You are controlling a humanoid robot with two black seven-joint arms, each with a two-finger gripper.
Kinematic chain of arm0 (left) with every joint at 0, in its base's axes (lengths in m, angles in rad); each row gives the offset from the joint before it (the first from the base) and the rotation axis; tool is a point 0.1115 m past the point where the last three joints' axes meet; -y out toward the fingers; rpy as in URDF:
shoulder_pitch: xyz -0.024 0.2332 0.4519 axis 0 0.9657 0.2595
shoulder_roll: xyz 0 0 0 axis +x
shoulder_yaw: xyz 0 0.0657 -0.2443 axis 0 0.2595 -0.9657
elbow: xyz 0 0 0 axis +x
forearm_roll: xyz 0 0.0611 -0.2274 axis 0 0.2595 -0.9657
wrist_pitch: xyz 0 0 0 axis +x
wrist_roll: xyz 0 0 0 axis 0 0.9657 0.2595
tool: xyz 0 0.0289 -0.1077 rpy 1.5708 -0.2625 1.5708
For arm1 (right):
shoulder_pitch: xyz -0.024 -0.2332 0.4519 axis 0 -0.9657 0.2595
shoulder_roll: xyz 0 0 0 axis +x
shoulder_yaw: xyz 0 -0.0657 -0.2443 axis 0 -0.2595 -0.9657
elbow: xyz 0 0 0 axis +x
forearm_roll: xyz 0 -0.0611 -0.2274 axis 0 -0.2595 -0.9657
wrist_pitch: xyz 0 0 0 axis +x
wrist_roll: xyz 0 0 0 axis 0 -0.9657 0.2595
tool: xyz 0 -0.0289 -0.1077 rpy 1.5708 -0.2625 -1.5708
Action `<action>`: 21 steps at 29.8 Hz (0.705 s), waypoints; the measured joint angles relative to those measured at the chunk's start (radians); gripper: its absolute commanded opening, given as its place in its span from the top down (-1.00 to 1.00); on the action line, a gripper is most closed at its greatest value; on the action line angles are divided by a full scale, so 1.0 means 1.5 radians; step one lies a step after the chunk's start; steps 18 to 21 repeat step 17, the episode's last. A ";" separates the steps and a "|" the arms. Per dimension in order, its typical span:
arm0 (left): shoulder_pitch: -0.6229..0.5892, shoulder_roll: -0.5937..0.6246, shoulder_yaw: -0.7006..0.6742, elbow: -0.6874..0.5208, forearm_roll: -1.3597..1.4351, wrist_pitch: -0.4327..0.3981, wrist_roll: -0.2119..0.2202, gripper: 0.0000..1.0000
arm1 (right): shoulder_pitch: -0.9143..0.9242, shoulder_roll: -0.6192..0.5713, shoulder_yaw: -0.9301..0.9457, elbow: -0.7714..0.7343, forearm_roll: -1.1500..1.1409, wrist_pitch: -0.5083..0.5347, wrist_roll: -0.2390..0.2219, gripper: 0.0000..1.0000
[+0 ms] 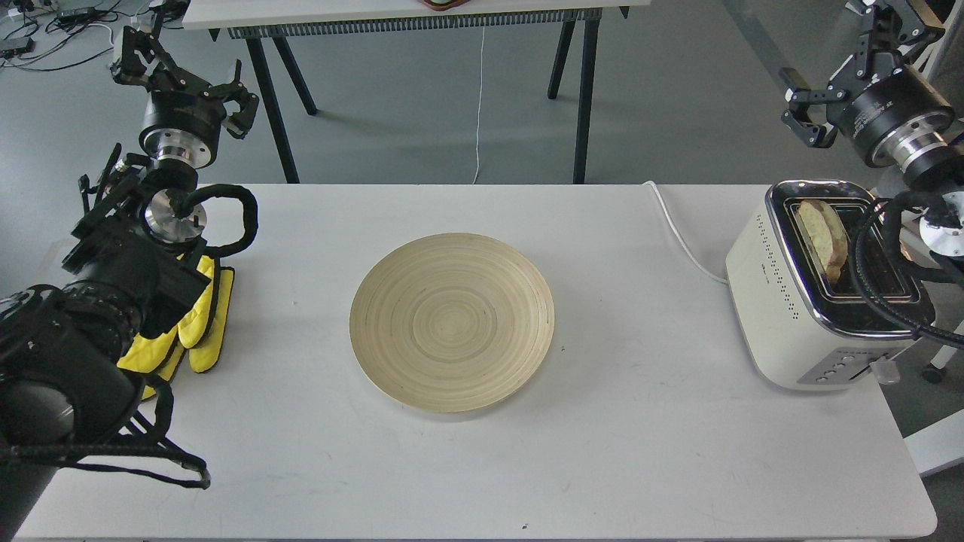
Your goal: Put bread in toaster with right arm
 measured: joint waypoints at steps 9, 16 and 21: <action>0.000 0.001 0.000 0.000 0.000 0.000 0.000 -1.00 | 0.004 0.173 0.158 -0.253 0.023 0.157 -0.042 -1.00; 0.000 0.000 0.000 0.000 0.000 0.000 0.000 -1.00 | 0.006 0.197 0.167 -0.296 0.020 0.196 -0.045 -1.00; 0.000 0.000 0.000 0.000 0.000 0.000 0.000 -1.00 | 0.007 0.197 0.164 -0.297 0.019 0.196 -0.045 -1.00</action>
